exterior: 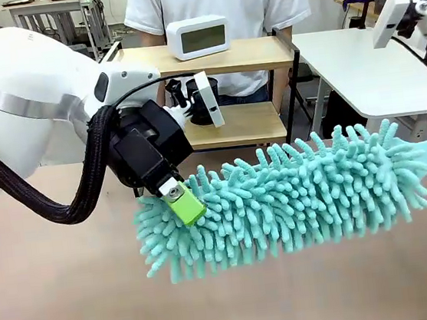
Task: Clean the shelf.
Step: Hand the Duster back to the human.
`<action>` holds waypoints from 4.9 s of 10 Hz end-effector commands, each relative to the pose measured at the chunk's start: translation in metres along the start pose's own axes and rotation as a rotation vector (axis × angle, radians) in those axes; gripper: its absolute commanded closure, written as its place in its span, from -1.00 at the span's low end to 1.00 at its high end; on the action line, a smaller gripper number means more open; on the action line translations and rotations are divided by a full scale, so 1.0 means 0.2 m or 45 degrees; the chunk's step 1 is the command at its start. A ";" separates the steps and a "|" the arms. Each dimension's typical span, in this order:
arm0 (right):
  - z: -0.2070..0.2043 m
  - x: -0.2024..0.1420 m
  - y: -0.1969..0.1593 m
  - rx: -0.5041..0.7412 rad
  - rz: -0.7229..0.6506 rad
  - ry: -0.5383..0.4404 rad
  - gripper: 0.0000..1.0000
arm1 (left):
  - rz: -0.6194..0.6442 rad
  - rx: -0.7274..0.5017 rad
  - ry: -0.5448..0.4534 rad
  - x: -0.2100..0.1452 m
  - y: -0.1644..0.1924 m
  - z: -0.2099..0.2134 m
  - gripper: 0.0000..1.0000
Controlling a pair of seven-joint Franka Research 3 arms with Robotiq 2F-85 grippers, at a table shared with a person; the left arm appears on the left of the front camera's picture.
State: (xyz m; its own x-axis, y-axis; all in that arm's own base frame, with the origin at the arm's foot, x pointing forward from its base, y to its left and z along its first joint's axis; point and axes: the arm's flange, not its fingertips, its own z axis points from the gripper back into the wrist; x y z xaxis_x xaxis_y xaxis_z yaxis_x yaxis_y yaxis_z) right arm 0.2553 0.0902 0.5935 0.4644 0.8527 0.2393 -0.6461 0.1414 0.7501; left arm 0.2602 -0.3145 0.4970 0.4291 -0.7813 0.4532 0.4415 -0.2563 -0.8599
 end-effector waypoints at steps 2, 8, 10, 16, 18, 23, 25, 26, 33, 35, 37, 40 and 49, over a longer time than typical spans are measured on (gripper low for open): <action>-0.02 -0.01 -0.01 0.026 0.043 -0.032 0.74 | -0.118 0.029 -0.081 0.02 0.00 0.01 0.20; -0.03 -0.02 -0.03 0.031 0.032 -0.062 0.74 | -0.171 -0.016 -0.101 0.04 0.01 -0.03 1.00; -0.03 -0.02 -0.03 0.027 0.023 -0.071 0.74 | -0.160 -0.013 -0.099 0.04 0.01 -0.03 1.00; -0.01 -0.04 -0.04 0.036 0.006 -0.144 -1.00 | -0.147 0.026 -0.080 0.03 0.00 0.00 1.00; 0.07 -0.10 -0.12 0.141 -0.162 -0.573 -1.00 | -0.132 0.029 -0.070 0.03 0.01 0.01 1.00; -0.02 -0.66 -0.80 0.347 -0.988 -1.595 -1.00 | -0.113 0.059 -0.143 -0.03 0.02 0.08 1.00; -0.22 -0.75 -0.95 0.339 -1.163 -1.598 -1.00 | -0.129 0.099 -0.226 -0.08 -0.03 0.15 1.00; 0.06 -0.80 -0.88 0.242 -0.880 -1.242 -1.00 | -0.157 0.120 -0.281 -0.11 -0.07 0.20 1.00; 0.06 -0.80 -0.88 0.242 -0.880 -1.242 -1.00 | -0.322 0.855 -1.669 -1.09 -1.01 1.00 1.00; 0.06 -0.80 -0.88 0.242 -0.880 -1.242 -1.00 | 0.128 0.868 -2.051 -1.46 -0.91 1.13 1.00; 0.06 -0.80 -0.88 0.242 -0.880 -1.242 -1.00 | 0.493 0.766 -2.073 -1.61 -0.69 1.24 1.00; 0.06 -0.80 -0.88 0.242 -0.880 -1.242 -1.00 | 0.825 0.564 -1.974 -1.64 -0.46 1.37 1.00; 0.06 -0.80 -0.88 0.242 -0.880 -1.242 -1.00 | 0.598 0.731 -1.934 -1.77 -0.59 1.46 1.00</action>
State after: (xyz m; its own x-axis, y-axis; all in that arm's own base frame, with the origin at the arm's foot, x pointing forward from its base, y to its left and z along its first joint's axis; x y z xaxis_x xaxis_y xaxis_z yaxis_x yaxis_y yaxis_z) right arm 0.3051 -0.0750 0.4326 0.9903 -0.1339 0.0366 -0.0003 0.2618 0.9651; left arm 0.2888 0.1571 0.5088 0.7574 0.5909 0.2780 0.1134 0.3003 -0.9471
